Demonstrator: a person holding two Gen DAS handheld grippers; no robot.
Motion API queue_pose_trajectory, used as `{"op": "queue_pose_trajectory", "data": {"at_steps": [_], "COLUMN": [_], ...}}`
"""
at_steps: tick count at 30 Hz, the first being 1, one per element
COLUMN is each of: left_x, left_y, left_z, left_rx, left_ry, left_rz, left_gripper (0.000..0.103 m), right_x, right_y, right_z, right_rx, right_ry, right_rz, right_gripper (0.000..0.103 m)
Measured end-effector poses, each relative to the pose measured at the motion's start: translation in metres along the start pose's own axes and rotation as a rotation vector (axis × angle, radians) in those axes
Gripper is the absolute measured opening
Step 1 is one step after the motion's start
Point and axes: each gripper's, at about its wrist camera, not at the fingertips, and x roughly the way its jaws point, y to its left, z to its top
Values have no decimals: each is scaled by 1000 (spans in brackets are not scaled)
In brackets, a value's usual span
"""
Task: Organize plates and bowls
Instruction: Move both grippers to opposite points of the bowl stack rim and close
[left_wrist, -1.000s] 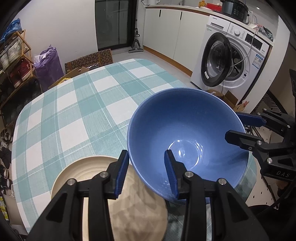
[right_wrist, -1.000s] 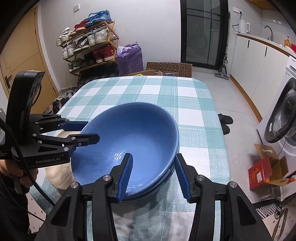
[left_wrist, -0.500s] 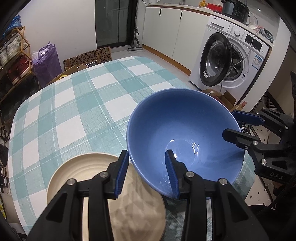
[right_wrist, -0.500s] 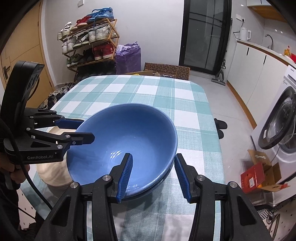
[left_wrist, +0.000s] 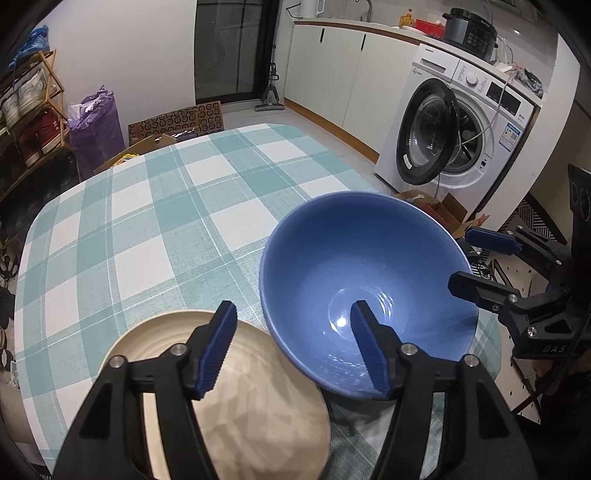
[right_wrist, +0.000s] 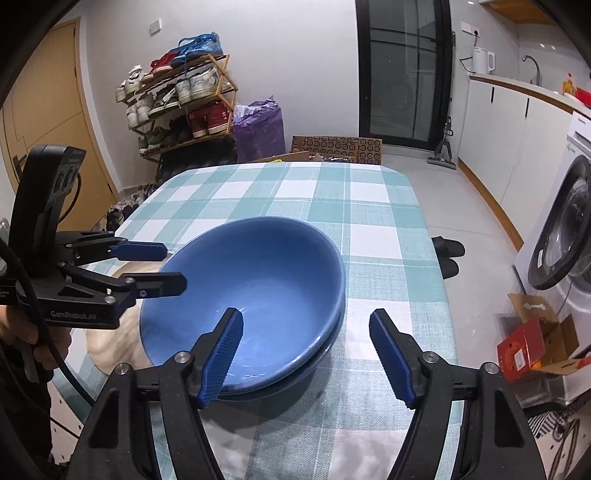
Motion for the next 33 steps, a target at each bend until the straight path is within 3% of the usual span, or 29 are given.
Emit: {"op": "queue_pose_trajectory", "data": {"at_steps": [2,6,7,8,10,17,33], "left_x": [-3,-6,-6,-6,-7,2,24], "left_y": [3,6,7,8,9,17,17], "left_z": [0,-2,-2,-3,-4,-8,-10], "left_rx": [-14,-27,-31,-37,-45,-92,-145], "left_ry": [-12,-19,-20,-19,-31,-33,13], "left_rz": [4,-9,-8,-3,3,-6,-93], "left_gripper": [78,78,83,95,103,103,103], "right_x": [-1,-1,-1,0,3,13,36], "right_y": [-3,-9,-12,-14,-18,-29,-37], "right_z": [0,-3,-3,-4,-6,-13,-20], "right_rx": [9,39,54,69,96,170,221], "right_ry": [-9,-30,-33,-36,-38,-62,-13], "right_rz": [6,27,34,43,57,82,127], "right_gripper": [84,92,94,100,102,102,102]}}
